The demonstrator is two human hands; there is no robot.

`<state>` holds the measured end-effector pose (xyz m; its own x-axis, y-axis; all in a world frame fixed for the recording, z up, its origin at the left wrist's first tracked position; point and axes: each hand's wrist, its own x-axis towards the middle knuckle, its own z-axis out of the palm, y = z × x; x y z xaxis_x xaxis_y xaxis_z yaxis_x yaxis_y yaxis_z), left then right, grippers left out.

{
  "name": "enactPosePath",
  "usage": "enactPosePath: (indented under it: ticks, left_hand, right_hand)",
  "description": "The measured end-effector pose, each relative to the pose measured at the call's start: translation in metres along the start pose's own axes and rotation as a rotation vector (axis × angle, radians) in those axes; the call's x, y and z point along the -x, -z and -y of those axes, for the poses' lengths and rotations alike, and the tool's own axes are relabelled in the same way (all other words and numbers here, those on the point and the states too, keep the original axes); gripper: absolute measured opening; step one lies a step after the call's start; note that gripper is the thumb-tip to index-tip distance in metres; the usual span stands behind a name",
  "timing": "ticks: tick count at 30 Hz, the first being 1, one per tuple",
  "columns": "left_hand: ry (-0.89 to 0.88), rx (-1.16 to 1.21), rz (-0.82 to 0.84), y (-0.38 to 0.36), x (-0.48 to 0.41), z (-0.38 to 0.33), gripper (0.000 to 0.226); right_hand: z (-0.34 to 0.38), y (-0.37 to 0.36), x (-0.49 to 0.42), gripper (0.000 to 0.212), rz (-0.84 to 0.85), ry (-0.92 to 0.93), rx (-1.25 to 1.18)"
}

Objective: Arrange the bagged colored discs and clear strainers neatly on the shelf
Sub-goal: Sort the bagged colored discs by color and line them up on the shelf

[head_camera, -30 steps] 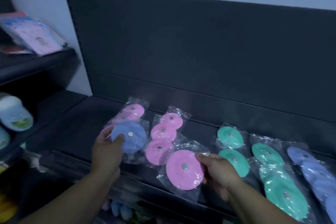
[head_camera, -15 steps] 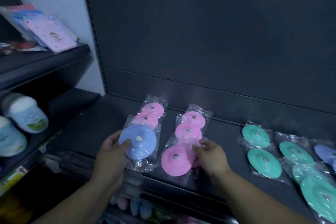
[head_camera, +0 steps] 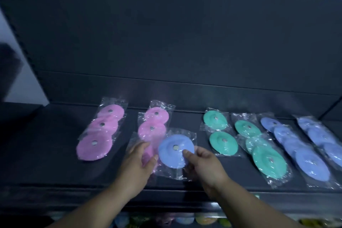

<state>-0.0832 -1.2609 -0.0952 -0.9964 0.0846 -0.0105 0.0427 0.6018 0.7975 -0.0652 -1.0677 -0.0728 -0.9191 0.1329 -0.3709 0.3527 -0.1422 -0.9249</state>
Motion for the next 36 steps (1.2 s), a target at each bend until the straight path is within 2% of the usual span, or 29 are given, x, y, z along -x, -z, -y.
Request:
enactPosePath:
  ticks: [3,6,8,11,14,19,22,25,28,30,32,34,36]
  left_hand:
    - [-0.034,-0.46,0.076,-0.015,-0.006,-0.01,0.059]
    - [0.03,-0.575,0.058,-0.028,-0.015,-0.024,0.065]
    - [0.051,-0.582,-0.005,-0.035,-0.021,-0.032,0.063]
    - [-0.045,-0.569,-0.075,-0.056,-0.024,-0.048,0.059]
    - [-0.144,-0.526,-0.015,-0.094,-0.018,-0.076,0.061]
    - [-0.325,-0.343,0.018,-0.174,-0.011,-0.138,0.051]
    - [-0.349,-0.27,0.076,-0.23,-0.003,-0.182,0.051]
    - [-0.395,-0.206,0.085,-0.287,0.006,-0.225,0.062]
    - [-0.437,-0.203,0.155,-0.338,0.013,-0.258,0.057]
    - [-0.488,-0.204,0.192,-0.363,0.014,-0.271,0.063]
    - [-0.497,-0.263,0.262,-0.38,0.018,-0.277,0.067]
    - [-0.479,-0.308,0.282,-0.39,0.02,-0.275,0.071]
    - [-0.454,-0.389,0.279,-0.393,0.019,-0.275,0.065]
  right_hand:
    - [0.0,0.049,0.003,0.021,-0.133,-0.012,-0.06]
    - [-0.001,0.096,0.008,0.025,-0.241,-0.01,-0.119]
    - [-0.003,0.125,0.011,0.023,-0.29,-0.002,-0.147]
    - [0.001,0.167,0.018,0.016,-0.325,0.016,-0.177]
    - [0.005,0.211,0.024,0.019,-0.388,0.029,-0.203]
    - [0.014,0.298,0.034,0.029,-0.465,0.068,-0.171]
    - [0.023,0.365,0.039,0.027,-0.47,0.065,-0.134]
    - [0.029,0.436,0.036,0.023,-0.464,0.037,-0.042]
    - [0.033,0.494,0.026,0.014,-0.435,-0.004,0.04]
    - [0.036,0.519,0.017,0.015,-0.439,-0.021,0.145]
    - [0.037,0.533,0.011,0.044,-0.484,-0.008,0.416]
    - [0.035,0.538,0.012,0.08,-0.486,0.071,0.8]
    - [0.031,0.539,0.014,0.089,-0.413,0.189,1.116]
